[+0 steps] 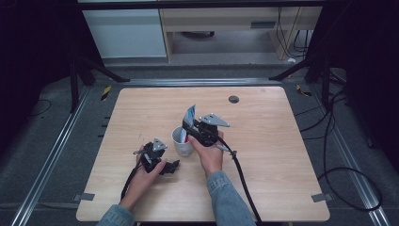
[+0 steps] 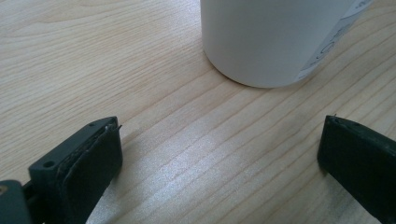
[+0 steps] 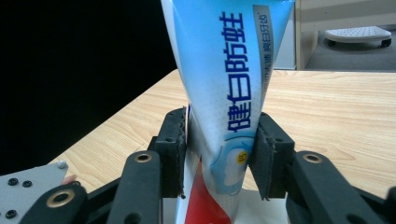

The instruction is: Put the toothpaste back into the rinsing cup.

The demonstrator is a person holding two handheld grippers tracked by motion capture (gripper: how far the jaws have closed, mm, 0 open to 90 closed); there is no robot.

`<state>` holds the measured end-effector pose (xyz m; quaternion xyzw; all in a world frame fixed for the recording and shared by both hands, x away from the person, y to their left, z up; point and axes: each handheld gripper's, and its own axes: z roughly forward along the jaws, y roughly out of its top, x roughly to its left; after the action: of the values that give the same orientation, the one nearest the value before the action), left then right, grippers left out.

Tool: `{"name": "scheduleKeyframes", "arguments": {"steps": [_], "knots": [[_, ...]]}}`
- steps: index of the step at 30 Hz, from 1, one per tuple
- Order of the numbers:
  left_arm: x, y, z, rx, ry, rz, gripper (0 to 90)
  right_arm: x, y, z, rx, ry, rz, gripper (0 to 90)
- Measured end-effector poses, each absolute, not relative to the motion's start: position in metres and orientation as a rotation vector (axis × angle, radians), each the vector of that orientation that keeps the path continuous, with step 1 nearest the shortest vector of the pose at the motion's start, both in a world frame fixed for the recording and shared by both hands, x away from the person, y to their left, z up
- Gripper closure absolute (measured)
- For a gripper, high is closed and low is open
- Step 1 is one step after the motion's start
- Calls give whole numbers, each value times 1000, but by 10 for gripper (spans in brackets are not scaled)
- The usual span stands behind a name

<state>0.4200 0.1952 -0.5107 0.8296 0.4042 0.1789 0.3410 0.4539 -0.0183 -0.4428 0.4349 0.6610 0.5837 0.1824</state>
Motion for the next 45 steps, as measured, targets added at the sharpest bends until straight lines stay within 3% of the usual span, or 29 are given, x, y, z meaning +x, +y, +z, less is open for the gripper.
{"name": "scheduleKeyframes", "arguments": {"steps": [34, 45], "knots": [[420, 195, -511, 2158, 1051, 466, 0, 451, -20, -435, 1160, 1928, 1522, 485], [419, 195, -511, 2163, 1044, 464, 0, 450, -16, -429, 1119, 1969, 1404, 407]]}}
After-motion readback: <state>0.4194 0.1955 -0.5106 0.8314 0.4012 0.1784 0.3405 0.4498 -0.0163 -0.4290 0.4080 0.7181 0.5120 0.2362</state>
